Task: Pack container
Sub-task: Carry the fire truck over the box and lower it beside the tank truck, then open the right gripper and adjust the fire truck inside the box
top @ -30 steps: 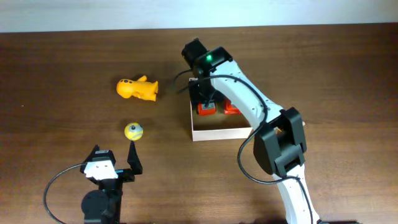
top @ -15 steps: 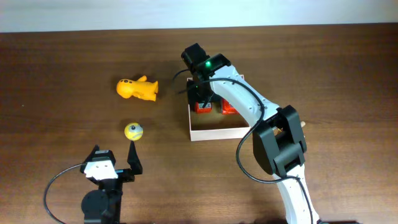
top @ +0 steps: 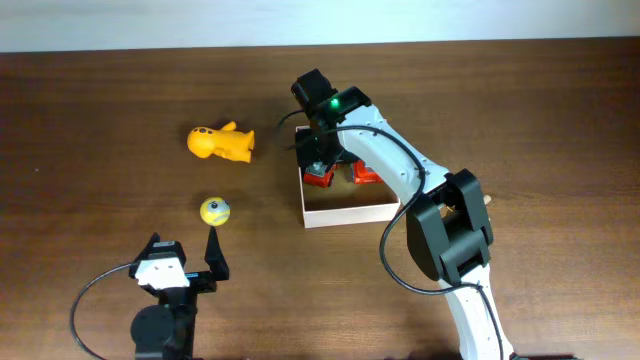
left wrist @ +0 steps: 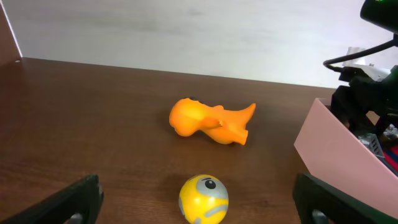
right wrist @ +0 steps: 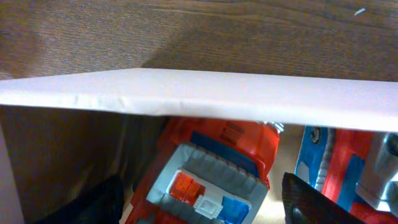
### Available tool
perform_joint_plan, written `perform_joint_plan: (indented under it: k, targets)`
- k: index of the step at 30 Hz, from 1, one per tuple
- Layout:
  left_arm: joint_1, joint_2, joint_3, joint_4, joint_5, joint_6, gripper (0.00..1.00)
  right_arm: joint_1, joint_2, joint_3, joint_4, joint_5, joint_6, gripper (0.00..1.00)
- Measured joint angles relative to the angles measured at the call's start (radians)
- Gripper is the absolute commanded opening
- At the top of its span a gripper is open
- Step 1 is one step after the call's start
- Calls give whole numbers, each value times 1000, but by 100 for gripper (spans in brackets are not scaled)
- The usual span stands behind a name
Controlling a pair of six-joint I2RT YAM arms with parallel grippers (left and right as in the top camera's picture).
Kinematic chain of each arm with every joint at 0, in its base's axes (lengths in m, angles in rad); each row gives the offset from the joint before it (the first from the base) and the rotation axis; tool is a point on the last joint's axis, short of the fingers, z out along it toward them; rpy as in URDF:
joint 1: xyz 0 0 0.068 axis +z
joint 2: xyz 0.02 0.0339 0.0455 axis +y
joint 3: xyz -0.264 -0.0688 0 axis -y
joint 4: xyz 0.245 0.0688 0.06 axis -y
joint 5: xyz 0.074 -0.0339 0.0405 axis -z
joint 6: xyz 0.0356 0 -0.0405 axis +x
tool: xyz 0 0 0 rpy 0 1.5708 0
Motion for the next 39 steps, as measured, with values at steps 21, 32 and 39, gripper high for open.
perform_joint_plan:
  k: [21, 32, 39]
  targets:
    - [0, 0, 0, 0, 0, 0, 99, 0, -14, 233, -317, 56, -25, 72]
    - [0, 0, 0, 0, 0, 0, 99, 0, -14, 221, -330, 102, 29, 58]
    - [0, 0, 0, 0, 0, 0, 99, 0, -14, 116, -268, 102, 48, 51]
